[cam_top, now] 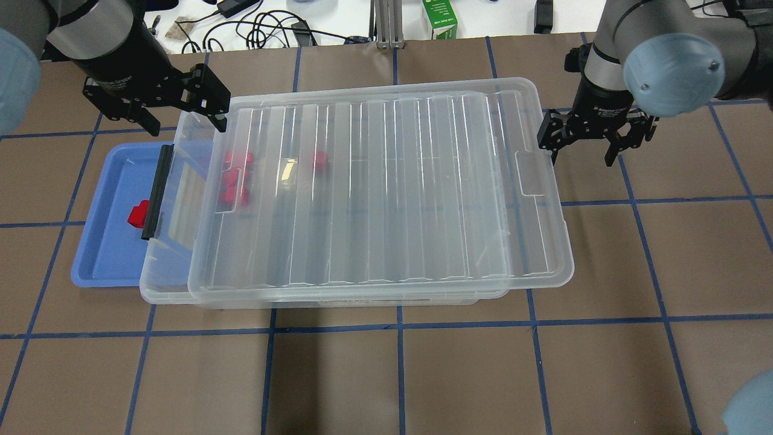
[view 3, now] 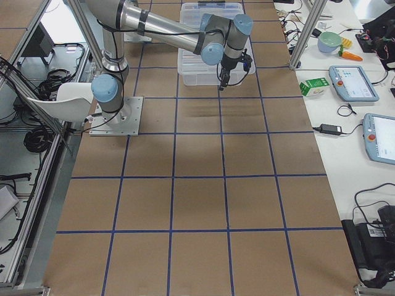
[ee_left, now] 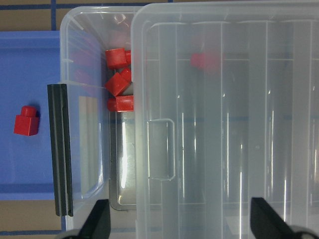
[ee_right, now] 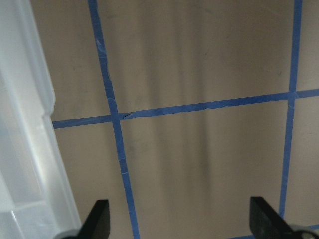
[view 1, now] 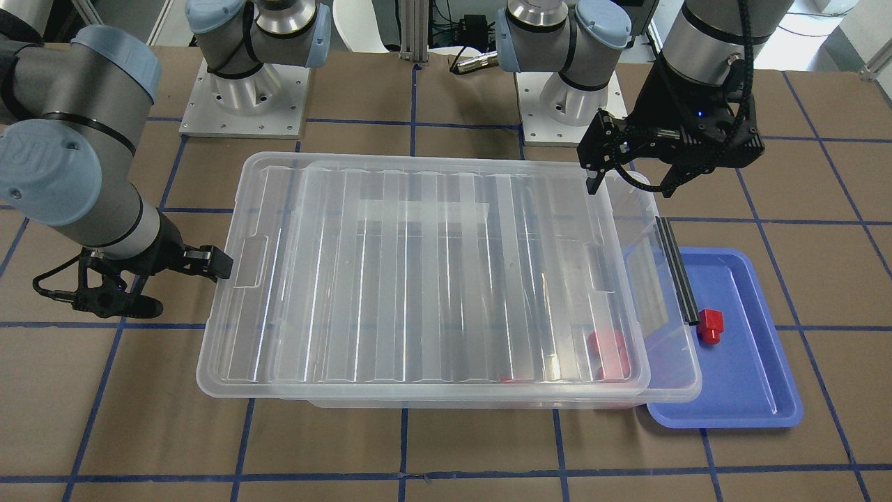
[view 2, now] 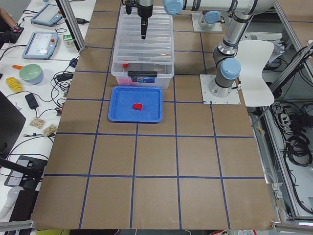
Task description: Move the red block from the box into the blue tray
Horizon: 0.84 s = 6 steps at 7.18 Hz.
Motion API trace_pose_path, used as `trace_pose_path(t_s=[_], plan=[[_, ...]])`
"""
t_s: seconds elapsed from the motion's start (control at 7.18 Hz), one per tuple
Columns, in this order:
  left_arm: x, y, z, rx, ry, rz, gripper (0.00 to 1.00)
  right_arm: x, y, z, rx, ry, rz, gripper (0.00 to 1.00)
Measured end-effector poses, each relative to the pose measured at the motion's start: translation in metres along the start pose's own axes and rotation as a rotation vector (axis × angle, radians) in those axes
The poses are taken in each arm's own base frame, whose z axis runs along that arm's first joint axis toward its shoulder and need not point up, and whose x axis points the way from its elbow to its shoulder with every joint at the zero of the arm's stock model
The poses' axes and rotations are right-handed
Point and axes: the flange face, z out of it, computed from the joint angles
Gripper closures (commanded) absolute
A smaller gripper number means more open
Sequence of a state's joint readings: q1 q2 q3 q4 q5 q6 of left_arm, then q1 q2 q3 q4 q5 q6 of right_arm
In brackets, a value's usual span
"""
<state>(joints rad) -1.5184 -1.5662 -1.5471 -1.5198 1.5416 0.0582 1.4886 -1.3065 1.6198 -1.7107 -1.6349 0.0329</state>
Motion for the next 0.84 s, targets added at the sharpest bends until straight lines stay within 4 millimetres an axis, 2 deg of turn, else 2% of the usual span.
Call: trace_pose_path(t_s=[0.42,0.84], plan=[[-0.003,-0.001,0.001,-0.001,0.000,-0.005,0.00,-0.027,0.005,0.003,-0.003,0.000,0.027,0.00],[-0.003,-0.001,0.002,-0.002,0.002,-0.006,0.00,-0.035,0.006,0.006,-0.007,-0.003,0.041,0.00]])
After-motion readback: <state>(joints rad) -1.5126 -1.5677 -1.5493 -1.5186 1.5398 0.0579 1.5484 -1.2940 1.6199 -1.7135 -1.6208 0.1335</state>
